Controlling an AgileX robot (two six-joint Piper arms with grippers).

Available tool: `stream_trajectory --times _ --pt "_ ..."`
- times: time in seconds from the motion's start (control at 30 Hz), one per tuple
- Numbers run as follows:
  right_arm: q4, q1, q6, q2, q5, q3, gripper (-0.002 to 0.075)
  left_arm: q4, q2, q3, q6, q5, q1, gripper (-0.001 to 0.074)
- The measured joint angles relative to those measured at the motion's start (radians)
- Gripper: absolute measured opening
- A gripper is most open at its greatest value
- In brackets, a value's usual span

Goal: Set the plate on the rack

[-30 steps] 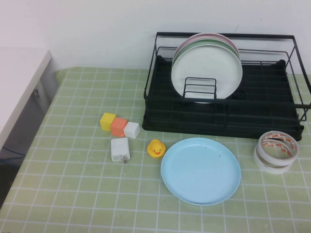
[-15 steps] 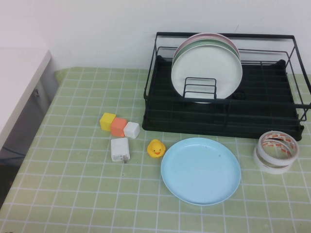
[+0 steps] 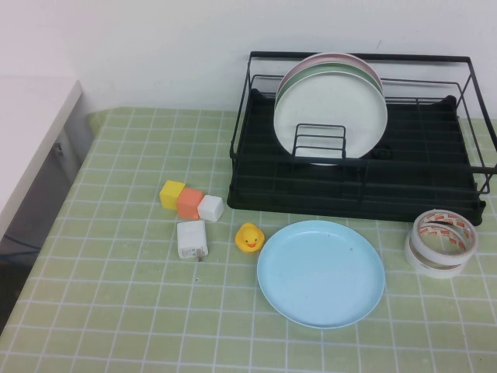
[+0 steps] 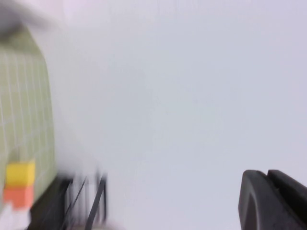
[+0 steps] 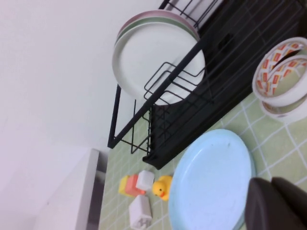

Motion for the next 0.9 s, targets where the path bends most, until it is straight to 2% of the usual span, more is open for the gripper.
stream_trajectory --times 0.1,0.17,0.3,0.4,0.7,0.9 --pt "0.004 0.0 -0.032 0.0 -0.002 0.0 -0.0002 -0.086 0.0 0.0 0.01 -0.081 0.0 -0.0002" --pt "0.004 0.0 -0.046 0.0 -0.002 0.0 -0.0002 -0.072 0.0 0.0 0.033 -0.066 0.001 -0.0002" --pt "0.004 0.0 -0.132 0.0 0.009 0.0 -0.0002 0.159 -0.001 -0.005 0.115 0.131 0.001 -0.0002" --pt "0.005 0.0 -0.205 0.0 0.021 0.0 -0.0002 0.337 0.056 -0.081 0.186 0.318 0.001 -0.0002" --pt "0.018 0.0 -0.316 0.0 0.059 0.0 -0.0002 0.996 0.603 -0.556 0.3 0.885 0.001 -0.0002" --pt "0.044 0.0 -0.378 0.0 0.061 0.0 -0.0002 1.121 0.955 -0.817 0.344 1.075 -0.018 -0.0002"
